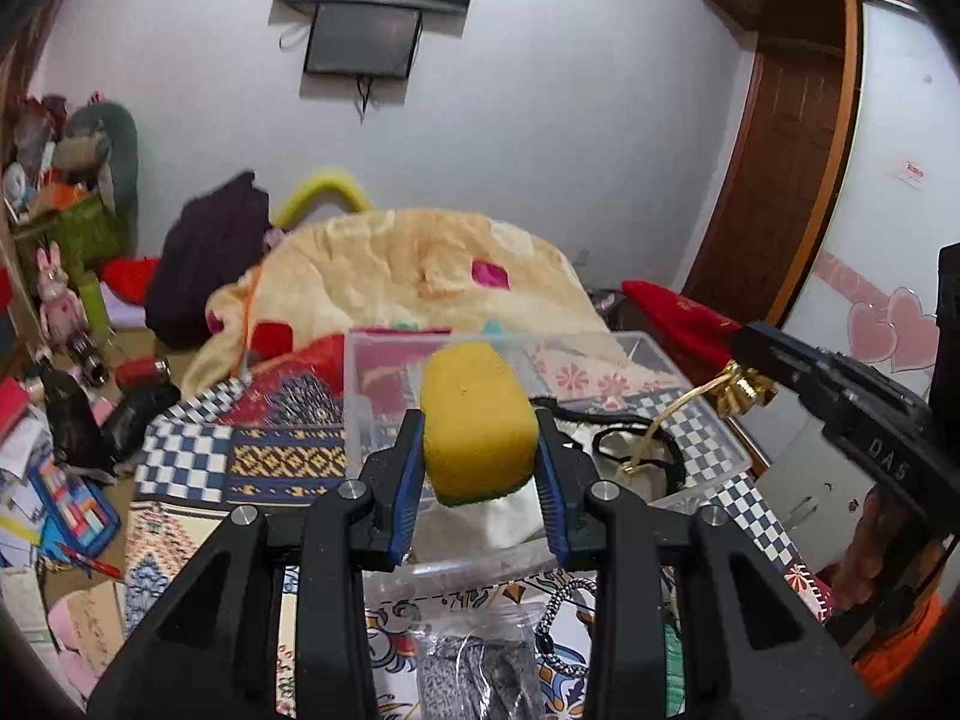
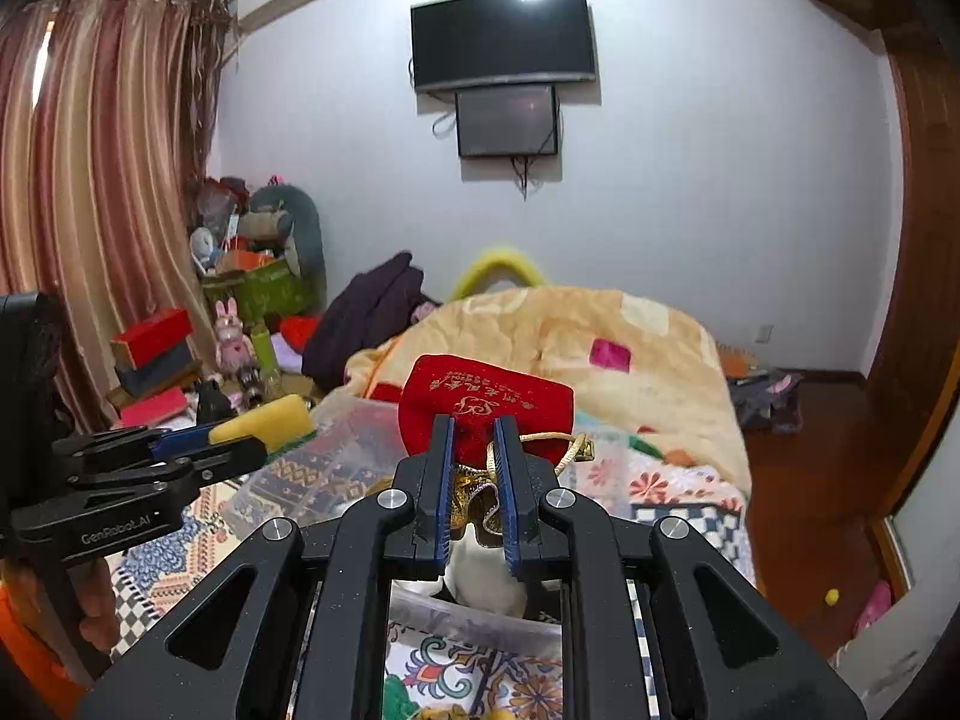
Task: Organize soft objects
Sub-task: 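Drop the yellow sponge and red pouch into the clear box, open both tools, then grasp the bag of grey gloves with the left tool while the right tool grasps the floral scarf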
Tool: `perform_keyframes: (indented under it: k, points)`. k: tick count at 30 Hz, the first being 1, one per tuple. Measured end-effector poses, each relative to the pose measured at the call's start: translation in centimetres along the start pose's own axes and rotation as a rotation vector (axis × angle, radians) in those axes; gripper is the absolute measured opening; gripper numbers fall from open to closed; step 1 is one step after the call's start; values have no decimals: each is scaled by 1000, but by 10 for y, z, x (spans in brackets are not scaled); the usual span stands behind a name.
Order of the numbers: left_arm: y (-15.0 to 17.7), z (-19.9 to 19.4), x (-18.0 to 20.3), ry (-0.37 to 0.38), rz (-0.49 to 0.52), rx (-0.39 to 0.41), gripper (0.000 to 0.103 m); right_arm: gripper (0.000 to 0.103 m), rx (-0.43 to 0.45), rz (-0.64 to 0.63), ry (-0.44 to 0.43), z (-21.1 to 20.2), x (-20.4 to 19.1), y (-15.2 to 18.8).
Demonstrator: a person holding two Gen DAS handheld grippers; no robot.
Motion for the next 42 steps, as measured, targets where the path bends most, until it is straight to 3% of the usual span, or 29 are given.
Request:
perform_keyframes:
  k: [12,23,29,34,37,40,42]
  points:
    - [30,44,4,-27,54,-117,34,12,-181,-21,11,37,5,39]
    - [30,34,11,-16,76,-117,44,19,-242,-22,3,29,10,46]
    - [18,6,18,11,88,-60,54,49,-189,-41,11,9,11,34]
    - [8,-23,21,20,97,12,69,79,-122,-35,18,-13,14,21]
    - [4,-39,21,24,90,38,80,86,-93,-39,25,-25,12,18]
    - [7,-48,20,27,84,42,90,103,-86,-29,27,-33,12,22]
    - [13,-52,18,17,83,38,94,103,-96,-16,31,-36,13,30]
Point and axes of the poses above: each gripper's, at about its wrist camera, not at the fingertips, and z roughly the way its jaws point, x to its right, y to its underside, the point moved 4 cm from there along z, roughly the way its jaws point, and after that the axes turned 12 degrees about x, right-handed, at the moved point
